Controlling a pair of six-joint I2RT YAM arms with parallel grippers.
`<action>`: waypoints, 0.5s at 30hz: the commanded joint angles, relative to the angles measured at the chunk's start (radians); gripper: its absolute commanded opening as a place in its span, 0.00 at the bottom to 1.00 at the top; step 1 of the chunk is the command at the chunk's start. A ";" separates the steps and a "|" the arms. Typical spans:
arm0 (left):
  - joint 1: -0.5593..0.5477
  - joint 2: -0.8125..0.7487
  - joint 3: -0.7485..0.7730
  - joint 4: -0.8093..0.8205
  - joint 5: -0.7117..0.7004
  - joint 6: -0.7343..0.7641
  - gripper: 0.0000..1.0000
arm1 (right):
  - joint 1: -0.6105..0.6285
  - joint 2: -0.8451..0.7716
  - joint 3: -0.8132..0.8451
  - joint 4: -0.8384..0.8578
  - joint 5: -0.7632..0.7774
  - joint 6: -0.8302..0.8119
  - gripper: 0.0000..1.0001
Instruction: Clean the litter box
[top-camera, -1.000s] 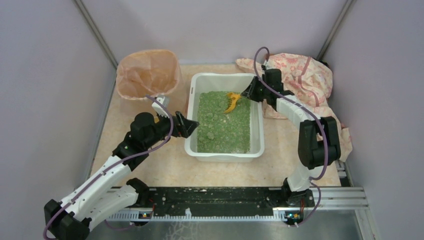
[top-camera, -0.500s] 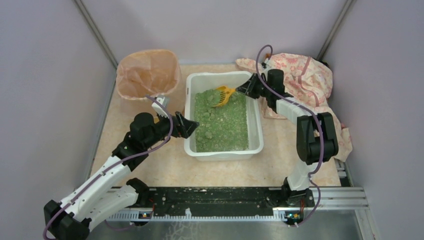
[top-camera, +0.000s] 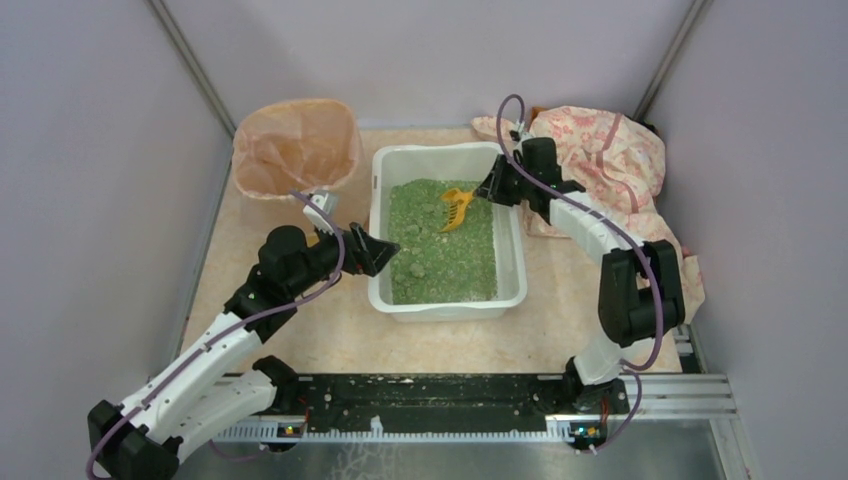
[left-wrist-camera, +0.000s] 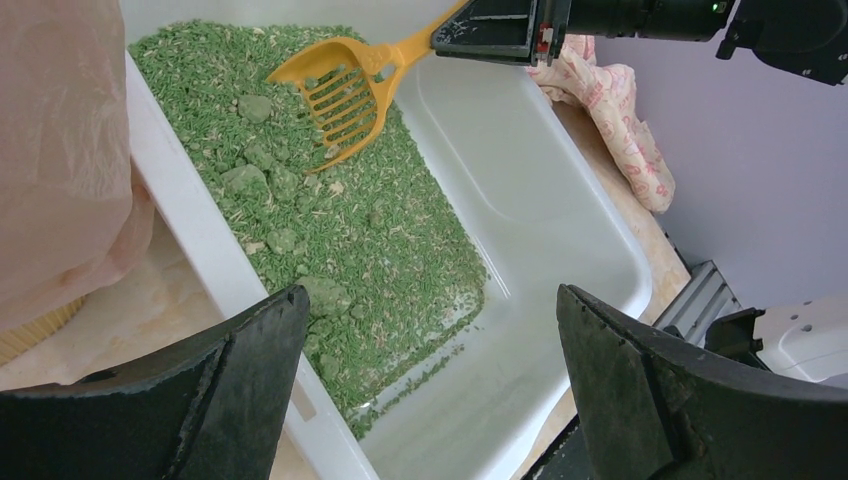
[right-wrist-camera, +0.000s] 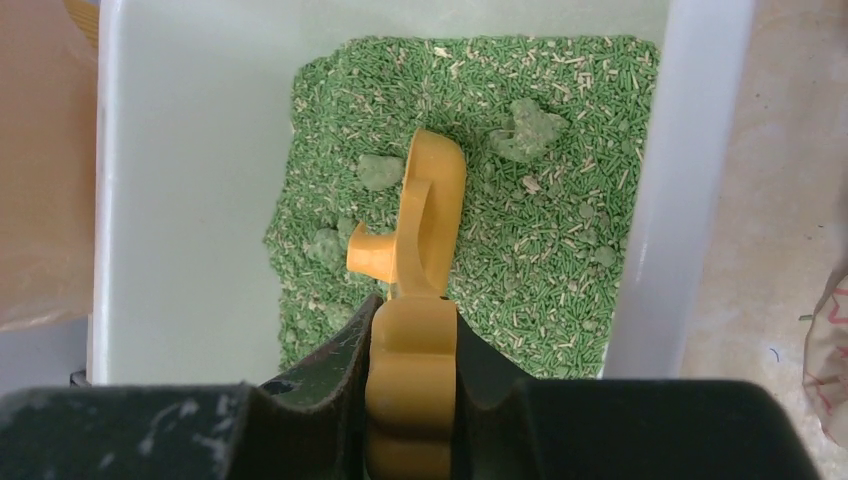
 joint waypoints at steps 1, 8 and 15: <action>-0.004 0.012 -0.012 0.069 0.030 -0.011 0.99 | 0.021 -0.031 0.104 -0.153 0.075 -0.082 0.00; -0.003 0.006 -0.013 0.067 0.038 -0.015 0.99 | 0.059 0.113 0.170 -0.094 -0.010 -0.019 0.00; -0.005 -0.041 -0.028 0.034 0.000 0.004 0.99 | 0.105 0.204 0.134 0.010 -0.087 0.050 0.00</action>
